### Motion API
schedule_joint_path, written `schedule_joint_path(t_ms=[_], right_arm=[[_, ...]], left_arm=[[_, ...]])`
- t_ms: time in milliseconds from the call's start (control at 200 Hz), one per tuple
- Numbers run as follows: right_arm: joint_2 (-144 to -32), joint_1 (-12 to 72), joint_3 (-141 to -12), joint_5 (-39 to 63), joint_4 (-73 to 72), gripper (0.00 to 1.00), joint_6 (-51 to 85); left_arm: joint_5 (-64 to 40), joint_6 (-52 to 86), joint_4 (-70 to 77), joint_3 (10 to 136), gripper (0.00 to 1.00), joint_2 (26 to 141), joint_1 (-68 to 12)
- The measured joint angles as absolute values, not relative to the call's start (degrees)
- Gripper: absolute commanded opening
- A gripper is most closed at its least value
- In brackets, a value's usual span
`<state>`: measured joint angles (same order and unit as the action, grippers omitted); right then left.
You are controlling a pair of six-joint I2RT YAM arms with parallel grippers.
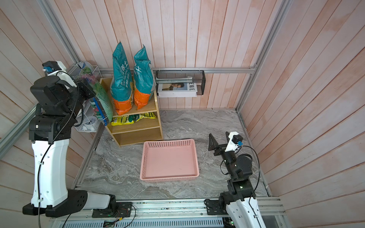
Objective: Take down the fertilizer bag from the shelf
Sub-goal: Pick up the fertilizer bag from the shelf.
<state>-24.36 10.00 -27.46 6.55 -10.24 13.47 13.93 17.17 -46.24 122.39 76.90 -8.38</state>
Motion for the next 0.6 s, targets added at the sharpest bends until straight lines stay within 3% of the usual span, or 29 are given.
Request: schedule_joint_path(t_ms=[240,600], right_arm=[[-24.4,10.0,-27.5,6.8,-10.2,0.98,13.5],[-26.9,10.0,-27.5,7.7,-10.5,0.98,13.9]], left_arm=[[13.8,20.8,-48.3,120.4,0.00,67.9,-16.8],[17.9,28.2,-44.5,93.3,0.00,55.3,-35.3]])
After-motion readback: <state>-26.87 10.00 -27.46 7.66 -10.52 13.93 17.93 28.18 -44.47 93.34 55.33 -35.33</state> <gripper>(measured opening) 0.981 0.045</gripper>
